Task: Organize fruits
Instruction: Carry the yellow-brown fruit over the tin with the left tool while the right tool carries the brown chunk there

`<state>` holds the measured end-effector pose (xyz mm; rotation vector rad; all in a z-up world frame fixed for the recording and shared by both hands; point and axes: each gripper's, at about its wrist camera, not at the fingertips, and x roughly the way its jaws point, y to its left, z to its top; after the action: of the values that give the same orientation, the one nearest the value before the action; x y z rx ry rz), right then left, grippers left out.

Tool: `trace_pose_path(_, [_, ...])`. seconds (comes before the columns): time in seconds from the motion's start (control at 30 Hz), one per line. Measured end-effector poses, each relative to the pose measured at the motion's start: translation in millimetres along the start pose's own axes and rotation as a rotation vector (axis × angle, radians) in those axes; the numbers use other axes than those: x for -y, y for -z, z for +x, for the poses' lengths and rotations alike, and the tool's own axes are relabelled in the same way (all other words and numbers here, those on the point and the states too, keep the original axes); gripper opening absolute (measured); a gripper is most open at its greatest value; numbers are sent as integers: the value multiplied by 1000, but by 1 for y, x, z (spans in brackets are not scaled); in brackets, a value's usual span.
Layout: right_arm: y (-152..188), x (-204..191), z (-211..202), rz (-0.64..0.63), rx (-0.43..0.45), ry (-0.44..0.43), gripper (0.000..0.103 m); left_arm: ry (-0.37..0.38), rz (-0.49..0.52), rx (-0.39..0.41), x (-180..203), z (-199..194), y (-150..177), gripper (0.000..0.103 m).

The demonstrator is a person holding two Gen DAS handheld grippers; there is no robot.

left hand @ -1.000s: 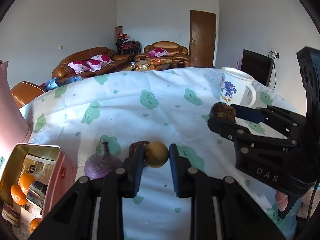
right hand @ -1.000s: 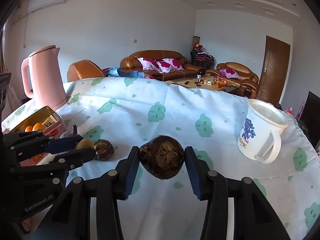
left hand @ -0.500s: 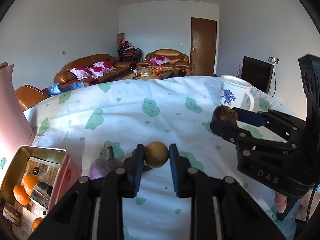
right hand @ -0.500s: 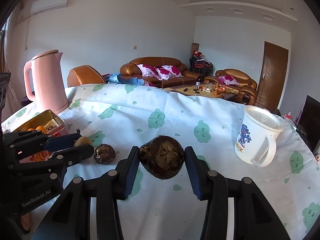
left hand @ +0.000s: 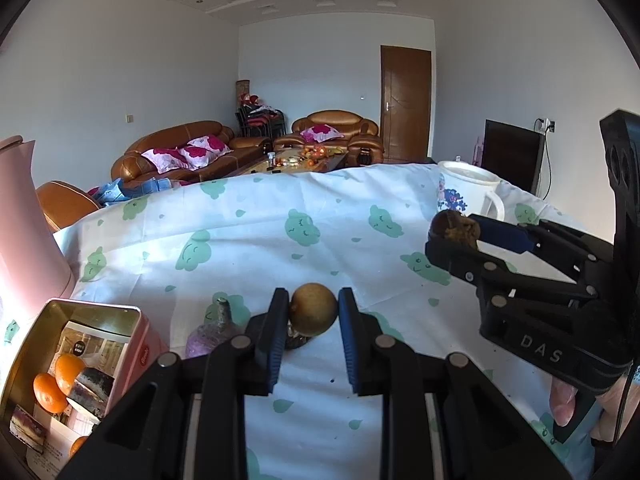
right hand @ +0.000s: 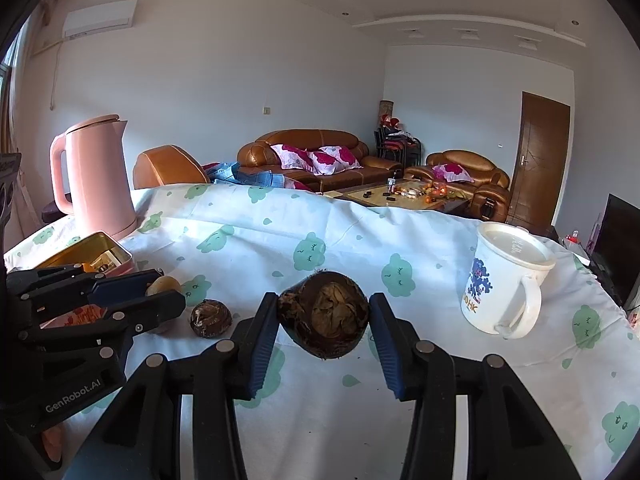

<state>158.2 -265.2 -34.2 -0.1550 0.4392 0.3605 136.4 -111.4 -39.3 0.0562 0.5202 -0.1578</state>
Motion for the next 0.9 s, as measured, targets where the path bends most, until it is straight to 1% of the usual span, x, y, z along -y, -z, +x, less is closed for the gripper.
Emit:
trace_pose_path(0.57, [3, -2, -18, -4, 71, 10, 48, -17, 5, 70, -1, -13, 2, 27])
trace_pose_path(0.9, [6, -5, -33, 2, 125, 11, 48, -41, 31, 123, 5, -27, 5, 27])
